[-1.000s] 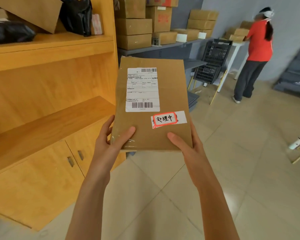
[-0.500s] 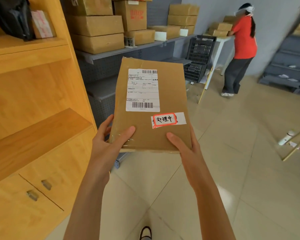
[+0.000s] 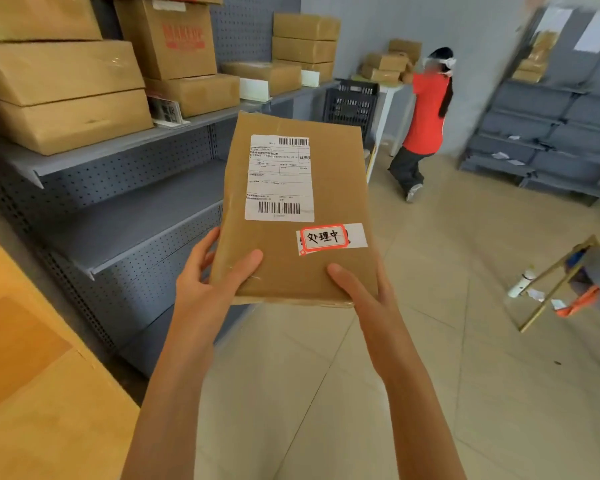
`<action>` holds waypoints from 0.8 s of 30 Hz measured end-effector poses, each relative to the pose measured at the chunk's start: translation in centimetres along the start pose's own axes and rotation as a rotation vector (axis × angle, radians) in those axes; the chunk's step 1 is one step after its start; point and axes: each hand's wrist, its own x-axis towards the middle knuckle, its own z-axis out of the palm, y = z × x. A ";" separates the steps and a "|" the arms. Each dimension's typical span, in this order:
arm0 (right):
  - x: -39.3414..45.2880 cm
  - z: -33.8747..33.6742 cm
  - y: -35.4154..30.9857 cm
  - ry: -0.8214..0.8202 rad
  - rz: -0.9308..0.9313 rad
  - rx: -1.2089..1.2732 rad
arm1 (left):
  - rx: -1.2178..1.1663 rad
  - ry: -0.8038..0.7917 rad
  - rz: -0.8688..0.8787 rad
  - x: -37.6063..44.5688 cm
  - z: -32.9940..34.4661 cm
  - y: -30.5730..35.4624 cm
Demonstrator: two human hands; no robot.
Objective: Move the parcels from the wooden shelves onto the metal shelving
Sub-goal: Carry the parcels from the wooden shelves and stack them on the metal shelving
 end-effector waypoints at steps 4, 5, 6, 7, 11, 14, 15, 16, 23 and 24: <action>5.1 -2.0 1.3 0.031 0.014 0.012 | -0.002 -0.019 -0.012 4.9 3.5 -0.9; 6.5 -2.6 1.6 0.035 0.017 0.018 | -0.002 -0.023 -0.013 6.1 4.5 -1.2; 8.1 -3.2 1.9 0.037 0.020 0.023 | 0.001 -0.026 -0.013 7.4 5.5 -1.4; 9.6 -3.9 2.2 0.034 0.021 0.020 | 0.007 -0.026 -0.014 8.5 6.5 -1.7; 16.5 -6.3 3.2 0.004 0.012 0.043 | -0.007 0.002 0.009 13.5 10.9 -2.3; 22.7 -8.7 3.3 -0.029 0.007 0.056 | -0.010 0.045 0.033 17.8 15.1 -2.2; 24.8 -9.5 3.2 -0.040 0.004 0.064 | -0.009 0.054 0.044 19.1 16.5 -2.1; 26.8 -10.3 3.1 -0.052 0.002 0.070 | -0.008 0.062 0.058 20.5 17.9 -2.0; 39.2 -13.7 3.6 -0.132 -0.002 0.110 | 0.017 0.140 0.123 28.8 24.9 -1.9; 40.8 -13.8 3.9 -0.145 0.006 0.110 | 0.024 0.150 0.129 30.1 25.4 -1.9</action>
